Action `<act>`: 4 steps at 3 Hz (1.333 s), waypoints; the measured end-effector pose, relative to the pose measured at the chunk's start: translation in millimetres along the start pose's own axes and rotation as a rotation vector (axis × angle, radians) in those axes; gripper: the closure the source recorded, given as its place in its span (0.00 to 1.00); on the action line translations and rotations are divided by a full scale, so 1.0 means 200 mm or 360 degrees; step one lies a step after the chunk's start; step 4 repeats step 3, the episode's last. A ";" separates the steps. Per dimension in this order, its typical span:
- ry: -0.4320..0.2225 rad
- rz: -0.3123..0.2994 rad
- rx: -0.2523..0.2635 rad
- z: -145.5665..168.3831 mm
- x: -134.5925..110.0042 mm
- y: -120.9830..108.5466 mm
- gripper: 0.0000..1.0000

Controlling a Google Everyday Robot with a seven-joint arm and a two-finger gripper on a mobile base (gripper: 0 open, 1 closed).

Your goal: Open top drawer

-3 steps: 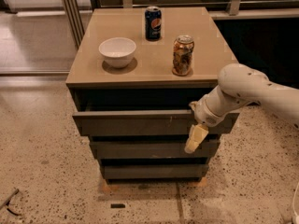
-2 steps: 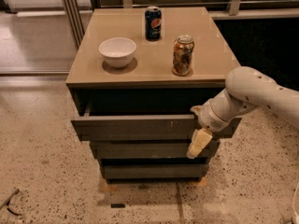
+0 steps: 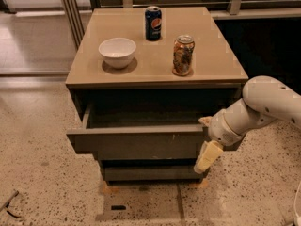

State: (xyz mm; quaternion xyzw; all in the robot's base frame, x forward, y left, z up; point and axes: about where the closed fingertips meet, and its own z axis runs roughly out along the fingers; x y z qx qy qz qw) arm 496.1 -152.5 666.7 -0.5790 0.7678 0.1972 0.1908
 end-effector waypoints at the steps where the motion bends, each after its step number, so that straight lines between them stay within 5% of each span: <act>1: -0.0028 0.0064 -0.0067 -0.04 0.03 0.19 0.00; 2: -0.0031 0.0090 -0.0127 -0.06 0.05 0.33 0.00; 4: -0.0031 0.0090 -0.0127 -0.06 0.05 0.33 0.00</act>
Offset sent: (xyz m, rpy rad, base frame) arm -0.0996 0.0028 0.0186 0.0583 0.1314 -0.0057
